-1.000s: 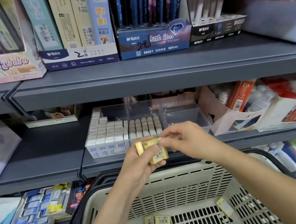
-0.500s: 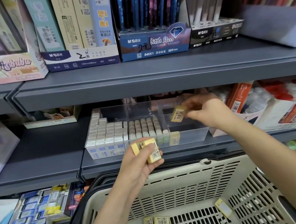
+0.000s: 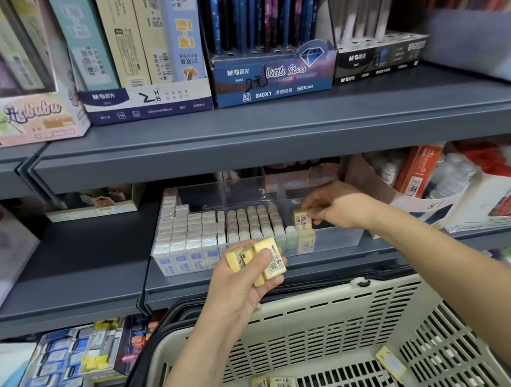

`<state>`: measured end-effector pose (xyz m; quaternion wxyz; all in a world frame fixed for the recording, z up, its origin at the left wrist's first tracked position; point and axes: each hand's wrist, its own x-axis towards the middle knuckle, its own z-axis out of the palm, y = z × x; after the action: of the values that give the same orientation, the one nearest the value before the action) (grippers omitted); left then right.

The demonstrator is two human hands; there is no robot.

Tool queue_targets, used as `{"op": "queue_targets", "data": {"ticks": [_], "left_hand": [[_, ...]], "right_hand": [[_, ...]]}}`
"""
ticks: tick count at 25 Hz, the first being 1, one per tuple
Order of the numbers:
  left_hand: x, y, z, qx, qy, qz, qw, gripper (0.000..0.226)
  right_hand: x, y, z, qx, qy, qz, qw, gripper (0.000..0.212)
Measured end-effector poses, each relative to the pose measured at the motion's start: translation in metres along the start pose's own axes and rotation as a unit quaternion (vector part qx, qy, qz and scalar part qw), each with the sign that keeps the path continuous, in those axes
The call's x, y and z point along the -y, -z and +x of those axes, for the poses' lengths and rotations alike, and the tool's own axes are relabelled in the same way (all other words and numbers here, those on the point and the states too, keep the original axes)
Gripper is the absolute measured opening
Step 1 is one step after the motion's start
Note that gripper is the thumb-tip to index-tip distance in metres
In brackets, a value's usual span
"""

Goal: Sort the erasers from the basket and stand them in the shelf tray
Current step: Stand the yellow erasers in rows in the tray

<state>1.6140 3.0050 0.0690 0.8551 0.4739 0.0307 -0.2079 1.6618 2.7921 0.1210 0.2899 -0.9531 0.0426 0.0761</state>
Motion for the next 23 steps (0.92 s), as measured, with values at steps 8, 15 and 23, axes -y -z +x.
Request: {"op": "queue_targets", "data": {"ticks": [8,15,23], "left_hand": [[-0.001,0.003,0.002,-0.028,-0.010,-0.018,0.999,0.046],[0.000,0.001,0.001,-0.013,-0.015,0.035,0.999,0.024],[-0.001,0.002,-0.007,0.033,-0.036,0.060,0.997,0.029]], "right_hand": [[-0.004,-0.005,-0.008,0.077,0.010,-0.102,0.992,0.027],[0.040,-0.030,-0.057,-0.068,0.148,0.054,0.985,0.019],[0.045,-0.028,-0.066,-0.015,0.049,0.257,0.965,0.006]]}}
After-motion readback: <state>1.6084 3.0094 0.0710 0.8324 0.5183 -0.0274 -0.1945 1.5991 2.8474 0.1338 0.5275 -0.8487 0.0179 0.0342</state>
